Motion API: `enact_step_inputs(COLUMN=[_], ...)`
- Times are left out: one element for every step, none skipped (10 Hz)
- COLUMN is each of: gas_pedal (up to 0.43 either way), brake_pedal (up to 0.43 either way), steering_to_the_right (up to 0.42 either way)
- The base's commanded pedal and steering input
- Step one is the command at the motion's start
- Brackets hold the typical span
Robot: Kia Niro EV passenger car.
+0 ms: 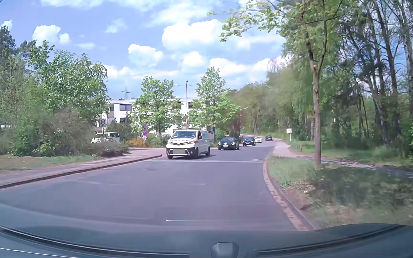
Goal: Follow the waypoints while adhering to traffic rules and regulations
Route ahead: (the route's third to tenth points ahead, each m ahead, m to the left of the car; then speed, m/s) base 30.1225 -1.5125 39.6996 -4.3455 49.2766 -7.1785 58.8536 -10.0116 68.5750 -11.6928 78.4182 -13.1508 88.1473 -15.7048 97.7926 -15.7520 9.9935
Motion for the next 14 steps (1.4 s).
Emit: enact_step_inputs(gas_pedal=[0.067, 0.067, 0.067, 0.067, 0.067, 0.067, 0.067, 0.067, 0.067, 0.067, 0.067, 0.067, 0.067, 0.067], brake_pedal=[0.0, 0.0, 0.0, 0.0, 0.0, 0.0, 0.0, 0.0, 0.0, 0.0, 0.0, 0.0, 0.0, 0.0], steering_to_the_right=[0.051, 0.055, 0.059, 0.06, 0.062, 0.062, 0.062, 0.061, 0.058, 0.055, 0.054, 0.054, 0.053, 0.051])
